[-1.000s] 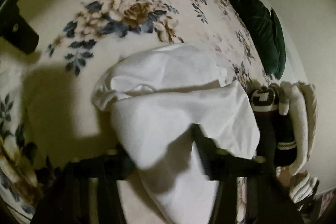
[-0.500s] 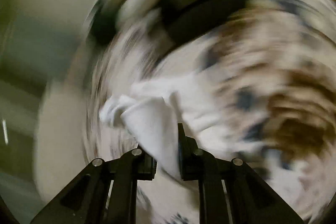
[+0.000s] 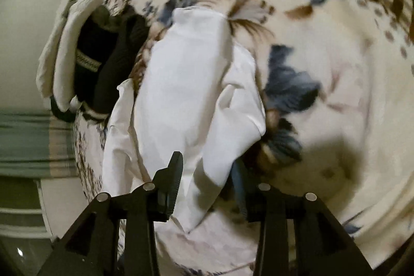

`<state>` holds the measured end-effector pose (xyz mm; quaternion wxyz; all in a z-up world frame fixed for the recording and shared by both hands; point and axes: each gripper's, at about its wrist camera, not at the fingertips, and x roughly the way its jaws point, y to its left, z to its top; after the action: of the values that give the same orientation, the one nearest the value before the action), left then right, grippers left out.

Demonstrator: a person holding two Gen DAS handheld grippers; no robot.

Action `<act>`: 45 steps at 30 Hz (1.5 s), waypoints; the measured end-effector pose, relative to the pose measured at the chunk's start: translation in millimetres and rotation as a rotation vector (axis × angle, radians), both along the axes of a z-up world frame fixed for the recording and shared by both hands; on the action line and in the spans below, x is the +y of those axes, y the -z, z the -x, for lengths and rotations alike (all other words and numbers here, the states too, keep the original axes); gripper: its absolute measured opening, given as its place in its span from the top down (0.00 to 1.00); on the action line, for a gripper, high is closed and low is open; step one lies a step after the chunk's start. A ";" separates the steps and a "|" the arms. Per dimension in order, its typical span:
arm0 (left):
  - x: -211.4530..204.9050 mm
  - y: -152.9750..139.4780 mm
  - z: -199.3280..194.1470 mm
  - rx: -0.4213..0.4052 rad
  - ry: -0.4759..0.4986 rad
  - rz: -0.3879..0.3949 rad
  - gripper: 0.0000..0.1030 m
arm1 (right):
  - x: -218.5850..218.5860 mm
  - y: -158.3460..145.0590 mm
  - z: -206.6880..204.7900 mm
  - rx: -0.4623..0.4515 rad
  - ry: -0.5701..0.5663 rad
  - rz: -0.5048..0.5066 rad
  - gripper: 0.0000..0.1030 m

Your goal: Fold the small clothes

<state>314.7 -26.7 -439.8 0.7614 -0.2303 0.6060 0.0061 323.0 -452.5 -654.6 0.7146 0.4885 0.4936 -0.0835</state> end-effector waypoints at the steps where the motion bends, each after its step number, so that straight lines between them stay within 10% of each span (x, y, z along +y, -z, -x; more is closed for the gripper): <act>1: -11.9 -0.6 -3.2 -0.005 0.029 -0.004 0.35 | 0.1 -3.8 -0.7 0.007 -0.023 0.014 0.61; 9: -111.6 -31.3 -72.5 -0.179 0.354 -0.126 0.35 | -21.4 -16.7 9.7 0.041 -0.096 0.122 0.61; 14: -148.6 11.7 -116.2 -0.050 0.575 -0.082 0.35 | -34.7 -14.3 10.6 0.087 -0.098 0.155 0.61; 15: -150.1 22.4 -118.4 -0.028 0.597 -0.063 0.46 | -35.0 -13.8 9.4 0.098 -0.101 0.162 0.61; 16: -146.2 27.9 -117.1 -0.024 0.602 -0.034 0.82 | -35.4 -13.1 7.7 0.101 -0.102 0.160 0.61; 19: -111.8 22.6 -103.1 -0.063 0.529 0.009 0.94 | -35.5 -11.6 5.4 0.123 -0.108 0.164 0.61; 32: 81.1 52.2 -2.5 0.062 -0.210 0.184 0.76 | -45.4 -21.2 -4.9 0.126 -0.145 0.163 0.61; 37: 52.8 10.0 -13.1 -0.036 -0.082 0.105 0.48 | -44.7 -40.9 -24.3 0.089 -0.210 0.190 0.61; 45: -67.4 26.7 -79.0 -0.016 0.405 -0.282 0.48 | -36.5 -47.2 -49.3 0.114 -0.260 0.245 0.61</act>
<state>393.7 -94.1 -466.4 0.7765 0.0045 0.6269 -0.0637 372.3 -489.0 -607.4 0.7445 0.3248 0.5782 -0.0774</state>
